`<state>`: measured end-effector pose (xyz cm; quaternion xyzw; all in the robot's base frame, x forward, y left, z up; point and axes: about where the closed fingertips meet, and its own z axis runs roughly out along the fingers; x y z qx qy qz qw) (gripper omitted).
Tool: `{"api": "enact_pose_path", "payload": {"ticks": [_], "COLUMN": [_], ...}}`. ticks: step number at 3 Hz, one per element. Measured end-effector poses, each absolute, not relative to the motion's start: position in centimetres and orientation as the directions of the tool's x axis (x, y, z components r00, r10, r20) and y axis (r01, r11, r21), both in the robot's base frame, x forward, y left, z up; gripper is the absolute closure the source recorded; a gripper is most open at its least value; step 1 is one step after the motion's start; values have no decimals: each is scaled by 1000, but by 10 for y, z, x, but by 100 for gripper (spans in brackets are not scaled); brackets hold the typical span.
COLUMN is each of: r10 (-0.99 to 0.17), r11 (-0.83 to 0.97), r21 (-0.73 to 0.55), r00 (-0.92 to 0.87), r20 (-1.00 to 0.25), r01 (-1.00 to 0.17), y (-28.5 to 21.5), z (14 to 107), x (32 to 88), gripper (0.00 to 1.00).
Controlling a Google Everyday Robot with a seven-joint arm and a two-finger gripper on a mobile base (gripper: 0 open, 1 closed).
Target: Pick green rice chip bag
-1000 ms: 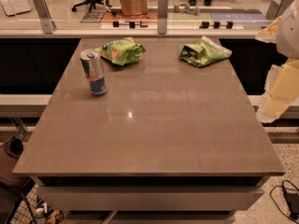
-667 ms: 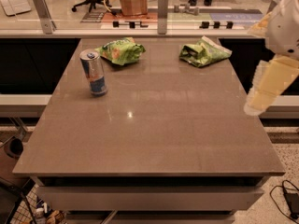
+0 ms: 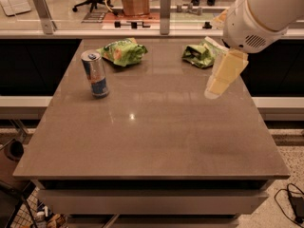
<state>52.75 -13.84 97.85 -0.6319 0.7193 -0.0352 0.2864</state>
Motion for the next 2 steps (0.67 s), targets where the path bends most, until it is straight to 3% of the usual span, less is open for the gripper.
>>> {"api": "enact_pose_path", "payload": {"ticks": [2], "r10": [-894], "r11": [180], "r21": [-452], "r00": [46], "r20": [-445], "r01": [-874], "y": [-88], "z": [951], "x": [606], "gripper": [0]}}
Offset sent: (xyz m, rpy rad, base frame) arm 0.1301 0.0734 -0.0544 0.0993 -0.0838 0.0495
